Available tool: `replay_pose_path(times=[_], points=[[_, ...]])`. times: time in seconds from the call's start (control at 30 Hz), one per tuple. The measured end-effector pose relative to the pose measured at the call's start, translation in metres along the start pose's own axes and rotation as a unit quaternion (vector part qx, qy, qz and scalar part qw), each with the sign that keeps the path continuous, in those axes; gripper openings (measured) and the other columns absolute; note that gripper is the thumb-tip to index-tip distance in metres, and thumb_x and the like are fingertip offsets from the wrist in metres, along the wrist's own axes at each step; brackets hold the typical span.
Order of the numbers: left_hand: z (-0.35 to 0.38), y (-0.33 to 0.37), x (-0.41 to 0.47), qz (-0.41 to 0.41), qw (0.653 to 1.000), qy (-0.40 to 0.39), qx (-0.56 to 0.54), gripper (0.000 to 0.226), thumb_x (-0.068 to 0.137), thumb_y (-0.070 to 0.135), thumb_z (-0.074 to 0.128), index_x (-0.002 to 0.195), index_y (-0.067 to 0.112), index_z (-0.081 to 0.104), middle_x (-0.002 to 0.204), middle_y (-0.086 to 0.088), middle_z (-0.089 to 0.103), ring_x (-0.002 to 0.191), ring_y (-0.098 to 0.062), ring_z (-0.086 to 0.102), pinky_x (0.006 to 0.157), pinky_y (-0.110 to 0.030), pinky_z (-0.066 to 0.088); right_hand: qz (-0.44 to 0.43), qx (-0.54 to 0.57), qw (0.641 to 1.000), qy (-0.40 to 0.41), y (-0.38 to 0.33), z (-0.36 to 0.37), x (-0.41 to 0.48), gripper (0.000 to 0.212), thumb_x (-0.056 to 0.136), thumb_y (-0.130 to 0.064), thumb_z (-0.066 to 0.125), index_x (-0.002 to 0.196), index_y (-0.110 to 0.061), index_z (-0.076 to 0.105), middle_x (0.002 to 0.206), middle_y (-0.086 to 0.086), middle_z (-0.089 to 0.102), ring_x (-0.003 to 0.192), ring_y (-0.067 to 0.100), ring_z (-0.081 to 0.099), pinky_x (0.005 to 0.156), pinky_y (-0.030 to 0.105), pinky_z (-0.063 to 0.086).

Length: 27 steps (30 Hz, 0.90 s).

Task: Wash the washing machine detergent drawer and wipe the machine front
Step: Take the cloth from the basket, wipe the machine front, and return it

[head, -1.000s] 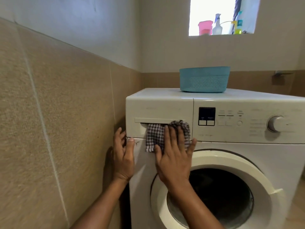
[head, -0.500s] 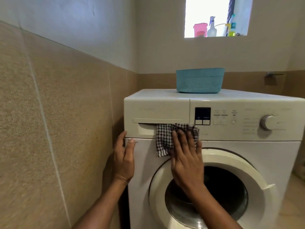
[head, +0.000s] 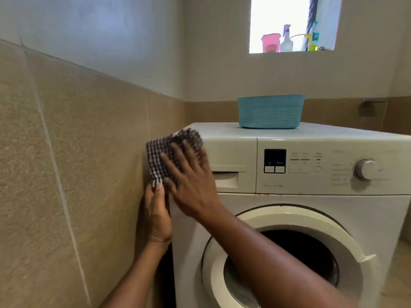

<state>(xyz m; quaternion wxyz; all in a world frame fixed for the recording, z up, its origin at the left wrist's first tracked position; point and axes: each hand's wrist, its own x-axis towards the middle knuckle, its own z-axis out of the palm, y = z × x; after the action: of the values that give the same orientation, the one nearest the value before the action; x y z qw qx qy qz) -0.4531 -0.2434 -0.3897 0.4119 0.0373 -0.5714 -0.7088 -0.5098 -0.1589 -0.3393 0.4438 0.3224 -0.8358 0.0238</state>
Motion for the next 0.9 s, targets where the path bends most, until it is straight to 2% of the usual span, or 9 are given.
replay_pose_path(times=[0.07,0.23,0.43,0.53,0.57,0.63,0.7,0.8,0.9], points=[[-0.004,0.0,0.002,0.002,1.0,-0.022,-0.001,0.027,0.099,0.044,0.046,0.122,0.039,0.061,0.12,0.025,0.067,0.115,0.005,0.06,0.112,-0.047,0.039,-0.016,-0.006,1.0,0.0,-0.005,0.017,-0.03,0.06,0.104,-0.045,0.034,0.159,-0.031,0.016,0.167,0.002,0.002,0.154,0.023,-0.01,0.124,0.05,-0.005],[0.004,-0.005,-0.003,0.027,0.989,-0.074,0.126,0.075,0.09,0.068,0.039,0.15,0.023,0.045,0.15,0.004,0.05,0.138,-0.011,0.046,0.116,-0.034,0.033,0.098,-0.013,0.995,0.006,0.048,0.027,-0.118,0.066,0.1,-0.044,0.047,0.158,-0.037,0.015,0.166,-0.002,0.009,0.155,0.019,0.001,0.124,0.05,0.005],[0.018,-0.007,-0.021,0.033,0.986,-0.04,0.157,0.063,0.103,0.048,0.041,0.158,0.021,0.027,0.161,0.011,0.026,0.141,0.003,0.027,0.108,-0.009,0.02,0.255,0.011,0.966,0.037,0.131,-0.005,-0.156,0.063,0.102,-0.045,0.027,0.159,-0.029,0.01,0.168,0.004,-0.004,0.154,0.022,-0.01,0.123,0.048,-0.001],[0.021,-0.005,-0.022,0.023,0.99,-0.043,0.133,0.055,0.108,0.033,0.039,0.158,0.015,0.026,0.157,0.011,0.027,0.135,0.005,0.029,0.089,0.011,0.023,0.347,0.034,0.937,0.039,0.166,-0.014,-0.171,0.064,0.1,-0.047,0.019,0.16,-0.028,0.004,0.167,0.004,-0.009,0.153,0.022,-0.013,0.123,0.051,-0.001],[0.021,-0.005,-0.022,0.022,0.99,-0.047,0.134,0.055,0.108,0.034,0.039,0.158,0.015,0.026,0.157,0.01,0.027,0.135,0.005,0.029,0.09,0.011,0.024,0.392,0.047,0.918,0.043,0.177,-0.018,-0.176,0.066,0.099,-0.047,0.018,0.16,-0.027,0.003,0.167,0.007,-0.009,0.153,0.024,-0.013,0.122,0.055,0.002],[0.021,-0.006,-0.021,0.039,0.982,-0.045,0.182,0.068,0.101,0.05,0.037,0.159,0.019,0.022,0.164,0.007,0.021,0.145,-0.001,0.023,0.113,-0.007,0.02,0.461,0.065,0.883,0.059,0.186,-0.025,-0.175,0.069,0.097,-0.043,0.021,0.16,-0.022,0.003,0.167,0.015,-0.003,0.153,0.031,-0.008,0.121,0.059,0.003],[0.022,-0.006,-0.022,0.046,0.967,-0.048,0.245,0.079,0.092,0.059,0.03,0.161,0.021,0.014,0.167,0.004,0.014,0.152,-0.01,0.015,0.123,-0.028,0.011,0.43,0.056,0.898,0.07,0.171,-0.028,-0.163,0.07,0.097,-0.038,0.028,0.16,-0.016,0.006,0.166,0.019,-0.001,0.153,0.034,-0.007,0.122,0.058,-0.001],[0.029,-0.006,-0.026,0.037,0.955,-0.045,0.292,0.074,0.101,0.056,0.033,0.161,0.024,0.005,0.169,0.002,0.005,0.154,-0.016,0.009,0.121,-0.031,0.008,0.233,0.021,0.972,0.038,0.123,-0.021,-0.13,0.072,0.096,-0.036,0.036,0.16,-0.019,0.007,0.166,0.014,-0.007,0.153,0.031,-0.009,0.123,0.054,-0.004],[0.03,-0.004,-0.026,0.067,0.924,-0.049,0.372,0.072,0.102,0.055,0.031,0.161,0.025,0.001,0.169,0.0,-0.001,0.155,-0.021,0.005,0.123,-0.038,0.007,0.13,0.026,0.991,0.031,0.087,-0.015,-0.084,0.077,0.093,-0.037,0.045,0.16,-0.025,0.008,0.167,0.011,-0.007,0.154,0.029,-0.008,0.123,0.055,0.002]])
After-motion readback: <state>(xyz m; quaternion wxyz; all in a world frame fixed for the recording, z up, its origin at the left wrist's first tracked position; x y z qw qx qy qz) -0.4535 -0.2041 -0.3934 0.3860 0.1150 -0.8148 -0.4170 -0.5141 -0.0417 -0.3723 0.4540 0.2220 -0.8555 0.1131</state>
